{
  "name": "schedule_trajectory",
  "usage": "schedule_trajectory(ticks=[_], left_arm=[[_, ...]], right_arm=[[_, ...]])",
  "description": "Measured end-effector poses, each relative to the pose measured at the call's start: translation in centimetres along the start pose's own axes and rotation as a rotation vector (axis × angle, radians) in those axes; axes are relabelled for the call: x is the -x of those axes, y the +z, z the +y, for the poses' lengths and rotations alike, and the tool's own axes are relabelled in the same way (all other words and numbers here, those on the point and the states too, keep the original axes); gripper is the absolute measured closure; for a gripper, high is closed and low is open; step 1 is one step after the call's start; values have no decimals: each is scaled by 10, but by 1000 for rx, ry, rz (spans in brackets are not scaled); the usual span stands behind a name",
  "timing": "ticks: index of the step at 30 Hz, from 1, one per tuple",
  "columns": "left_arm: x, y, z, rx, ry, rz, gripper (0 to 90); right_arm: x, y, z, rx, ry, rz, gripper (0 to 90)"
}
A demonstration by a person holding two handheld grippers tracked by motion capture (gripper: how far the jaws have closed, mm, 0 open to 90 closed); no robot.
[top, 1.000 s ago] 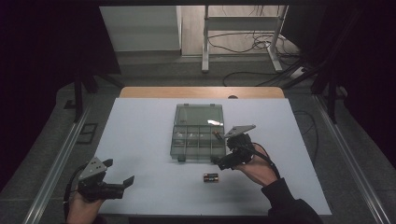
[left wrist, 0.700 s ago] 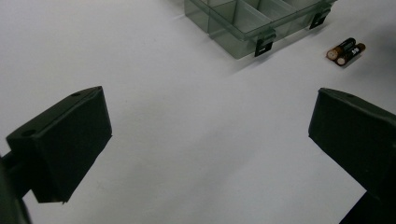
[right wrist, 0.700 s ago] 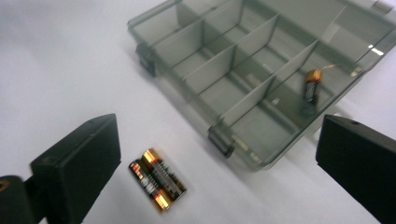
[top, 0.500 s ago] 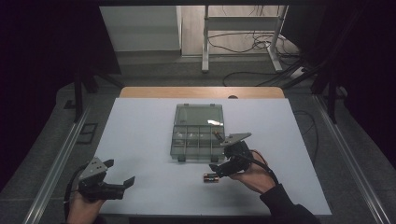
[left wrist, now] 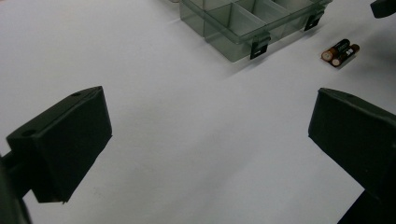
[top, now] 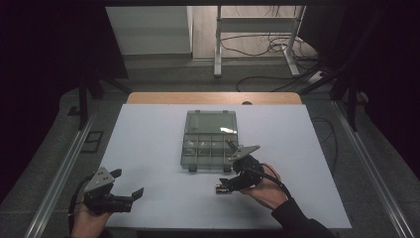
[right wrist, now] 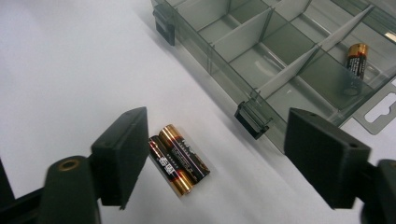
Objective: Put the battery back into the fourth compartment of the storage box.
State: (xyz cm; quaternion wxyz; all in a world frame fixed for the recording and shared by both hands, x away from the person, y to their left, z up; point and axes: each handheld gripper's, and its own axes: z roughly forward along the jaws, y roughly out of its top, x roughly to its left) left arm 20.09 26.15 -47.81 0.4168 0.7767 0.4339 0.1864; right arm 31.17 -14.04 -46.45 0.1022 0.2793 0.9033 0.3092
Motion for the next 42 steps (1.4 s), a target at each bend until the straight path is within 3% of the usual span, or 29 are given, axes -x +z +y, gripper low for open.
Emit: schedule_trajectory(ticks=[8,16,22,34,37,42], left_arm=[[1,0,0,4,9,-7,1],[1,0,0,7,10,-2,3],[1,0,0,3,13,-3,5],[1,0,0,3,12,3,7],[1,0,0,0,13,6,7],[1,0,0,-1,11,8,8]], right_arm=[[2,8,-5,-30,-6,28,435],[0,27,-6,-114,-44,84,583],[-1,34,-7,-152,-80,76,674],[3,46,-6,-171,-101,94,706],[4,50,-7,-186,-127,82,738],[5,51,-5,-192,-124,78,764]])
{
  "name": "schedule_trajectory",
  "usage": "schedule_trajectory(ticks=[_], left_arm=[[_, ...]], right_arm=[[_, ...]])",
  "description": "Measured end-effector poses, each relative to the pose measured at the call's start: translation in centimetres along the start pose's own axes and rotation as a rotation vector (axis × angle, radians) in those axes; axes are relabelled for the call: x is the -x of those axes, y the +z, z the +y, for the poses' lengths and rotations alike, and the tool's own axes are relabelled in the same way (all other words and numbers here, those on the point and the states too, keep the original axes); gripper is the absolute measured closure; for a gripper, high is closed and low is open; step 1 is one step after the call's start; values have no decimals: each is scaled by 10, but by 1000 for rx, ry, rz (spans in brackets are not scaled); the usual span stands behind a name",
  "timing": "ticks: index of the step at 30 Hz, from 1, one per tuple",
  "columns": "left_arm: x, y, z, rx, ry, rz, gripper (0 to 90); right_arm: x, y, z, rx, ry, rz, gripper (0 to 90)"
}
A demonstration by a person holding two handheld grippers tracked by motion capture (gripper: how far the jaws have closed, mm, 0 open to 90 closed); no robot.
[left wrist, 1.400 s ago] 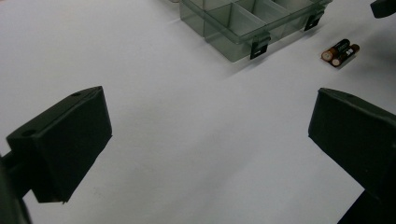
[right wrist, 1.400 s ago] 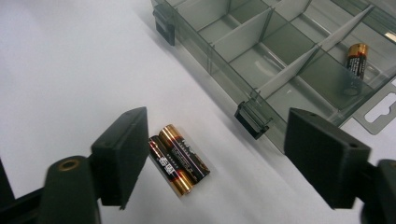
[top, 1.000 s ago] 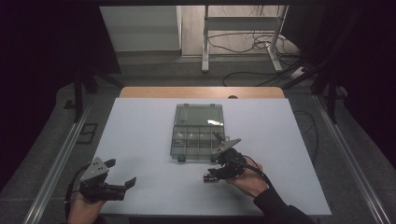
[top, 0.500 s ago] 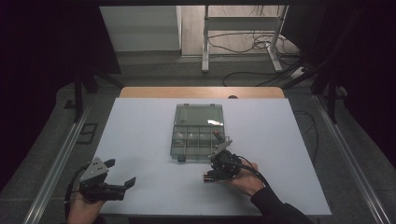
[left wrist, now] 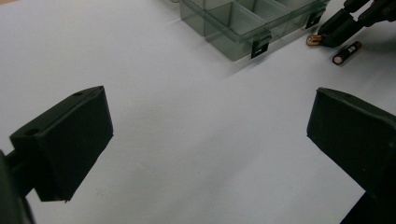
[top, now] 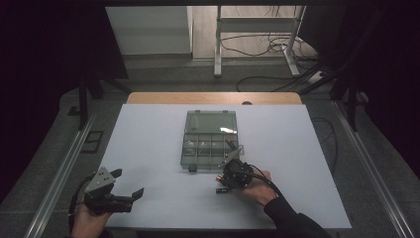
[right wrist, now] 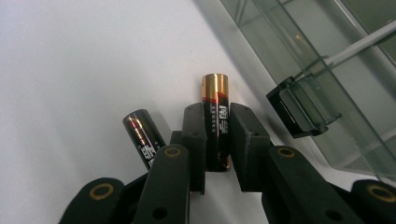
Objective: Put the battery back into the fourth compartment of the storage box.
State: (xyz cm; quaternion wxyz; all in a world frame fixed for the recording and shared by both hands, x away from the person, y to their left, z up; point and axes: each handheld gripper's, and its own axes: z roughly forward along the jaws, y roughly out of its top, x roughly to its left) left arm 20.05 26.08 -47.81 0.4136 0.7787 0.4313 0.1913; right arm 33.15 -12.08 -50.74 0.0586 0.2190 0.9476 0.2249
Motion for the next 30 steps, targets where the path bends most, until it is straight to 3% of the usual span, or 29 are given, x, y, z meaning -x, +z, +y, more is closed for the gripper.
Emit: schedule_trajectory(ticks=[5,10,30], left_arm=[[0,1,-1,-14,1,3,12],[0,1,-1,-21,3,9,13],[-1,2,-1,-33,8,23,16]], right_arm=[[-2,-1,1,2,-24,-17,764],[-3,-10,2,44,-1,-24,764],[0,-38,2,122,45,-33,764]])
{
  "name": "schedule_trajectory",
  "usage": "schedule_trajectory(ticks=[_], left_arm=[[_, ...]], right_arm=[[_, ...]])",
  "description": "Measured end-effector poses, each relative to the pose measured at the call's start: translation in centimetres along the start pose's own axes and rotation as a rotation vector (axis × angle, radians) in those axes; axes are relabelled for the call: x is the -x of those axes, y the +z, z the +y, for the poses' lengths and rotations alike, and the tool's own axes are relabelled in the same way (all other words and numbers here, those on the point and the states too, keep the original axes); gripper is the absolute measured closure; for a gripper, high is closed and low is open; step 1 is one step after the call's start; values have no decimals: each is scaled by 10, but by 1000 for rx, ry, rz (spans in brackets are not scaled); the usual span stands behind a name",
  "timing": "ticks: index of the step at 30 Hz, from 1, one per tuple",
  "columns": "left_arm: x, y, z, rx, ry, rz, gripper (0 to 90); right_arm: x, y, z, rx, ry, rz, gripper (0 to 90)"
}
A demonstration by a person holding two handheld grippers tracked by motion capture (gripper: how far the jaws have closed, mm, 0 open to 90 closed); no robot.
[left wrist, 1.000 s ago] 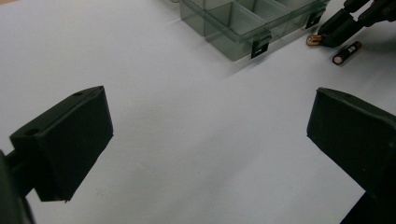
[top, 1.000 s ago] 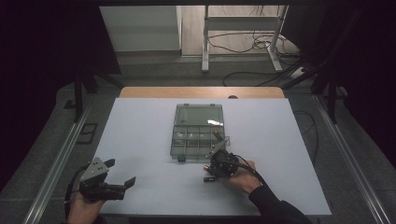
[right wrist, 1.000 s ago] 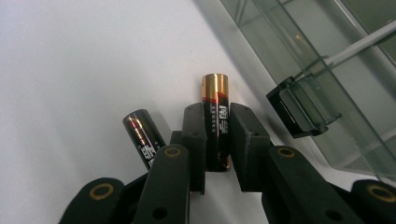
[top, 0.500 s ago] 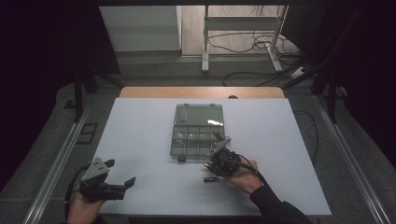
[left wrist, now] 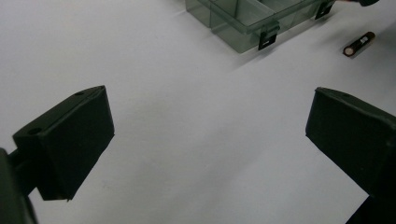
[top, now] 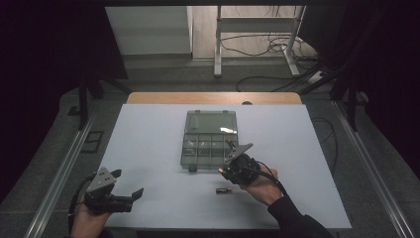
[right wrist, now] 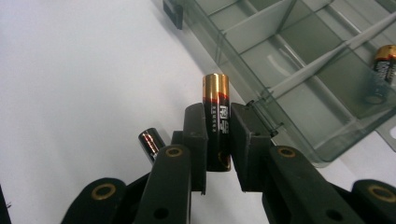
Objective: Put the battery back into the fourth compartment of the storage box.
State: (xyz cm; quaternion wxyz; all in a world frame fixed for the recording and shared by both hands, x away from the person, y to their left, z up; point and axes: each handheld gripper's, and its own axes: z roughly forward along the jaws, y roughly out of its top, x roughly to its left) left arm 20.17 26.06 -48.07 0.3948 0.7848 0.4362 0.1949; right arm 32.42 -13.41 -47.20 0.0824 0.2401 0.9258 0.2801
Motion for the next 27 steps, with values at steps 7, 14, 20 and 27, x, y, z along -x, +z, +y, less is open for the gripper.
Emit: schedule_trajectory(ticks=[7,14,20,27], left_arm=[[0,0,0,-3,1,0,17],[0,0,0,-4,2,1,18],[0,0,0,-8,2,6,25],[-1,0,0,-5,-1,6,25]], right_arm=[[2,-5,3,23,11,2,764],[7,-14,4,49,23,-24,764],[13,-20,6,72,58,-46,764],[19,-24,9,86,76,-75,764]])
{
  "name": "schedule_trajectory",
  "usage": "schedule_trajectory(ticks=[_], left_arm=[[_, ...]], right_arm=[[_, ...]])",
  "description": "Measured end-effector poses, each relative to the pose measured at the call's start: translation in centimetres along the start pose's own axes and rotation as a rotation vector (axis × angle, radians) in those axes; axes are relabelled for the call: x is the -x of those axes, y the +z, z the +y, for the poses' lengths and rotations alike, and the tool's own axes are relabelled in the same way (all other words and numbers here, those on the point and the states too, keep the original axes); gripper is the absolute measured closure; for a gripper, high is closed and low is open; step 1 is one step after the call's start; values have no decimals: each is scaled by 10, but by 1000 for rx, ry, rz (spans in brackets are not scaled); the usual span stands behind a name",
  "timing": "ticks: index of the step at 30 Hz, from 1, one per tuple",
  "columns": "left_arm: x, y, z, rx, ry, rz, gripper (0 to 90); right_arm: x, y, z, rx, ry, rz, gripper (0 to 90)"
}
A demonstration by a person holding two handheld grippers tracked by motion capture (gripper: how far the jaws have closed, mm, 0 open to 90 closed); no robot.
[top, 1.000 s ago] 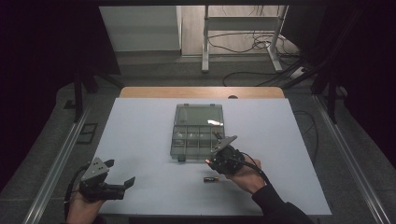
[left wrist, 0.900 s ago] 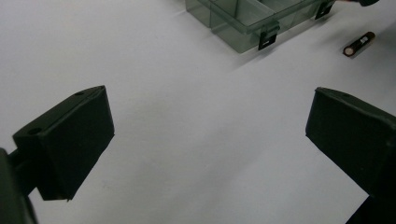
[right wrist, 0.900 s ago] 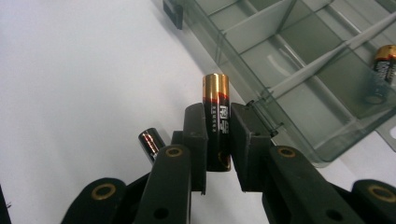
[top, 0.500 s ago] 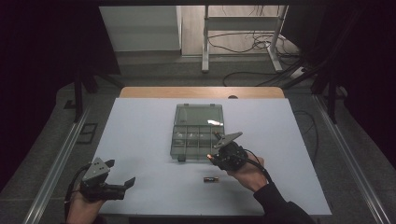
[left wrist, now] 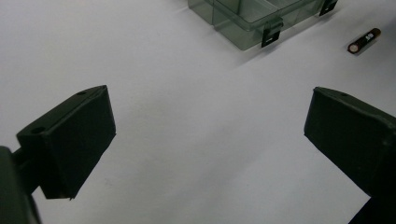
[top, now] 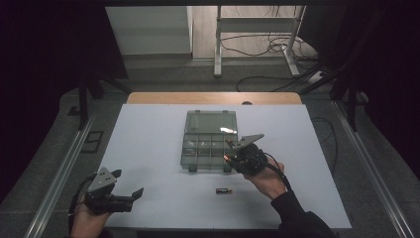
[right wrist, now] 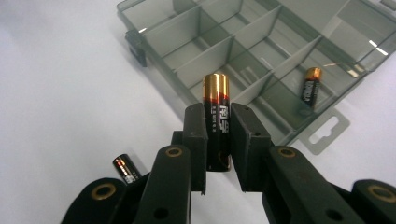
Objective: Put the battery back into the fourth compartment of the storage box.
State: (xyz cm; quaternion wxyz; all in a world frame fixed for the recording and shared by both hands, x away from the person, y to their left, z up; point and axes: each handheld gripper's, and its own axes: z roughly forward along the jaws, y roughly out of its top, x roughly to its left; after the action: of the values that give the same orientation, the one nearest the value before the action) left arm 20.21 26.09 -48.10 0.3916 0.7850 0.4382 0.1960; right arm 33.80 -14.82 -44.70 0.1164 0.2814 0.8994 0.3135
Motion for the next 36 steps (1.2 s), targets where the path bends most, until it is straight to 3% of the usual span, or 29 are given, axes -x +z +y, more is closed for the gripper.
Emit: schedule_trajectory(ticks=[18,36], left_arm=[[-1,0,0,1,-8,5,26],[-1,0,0,5,-5,4,26]], right_arm=[[37,1,9,8,102,-71,764],[58,22,23,1,171,-91,764]])
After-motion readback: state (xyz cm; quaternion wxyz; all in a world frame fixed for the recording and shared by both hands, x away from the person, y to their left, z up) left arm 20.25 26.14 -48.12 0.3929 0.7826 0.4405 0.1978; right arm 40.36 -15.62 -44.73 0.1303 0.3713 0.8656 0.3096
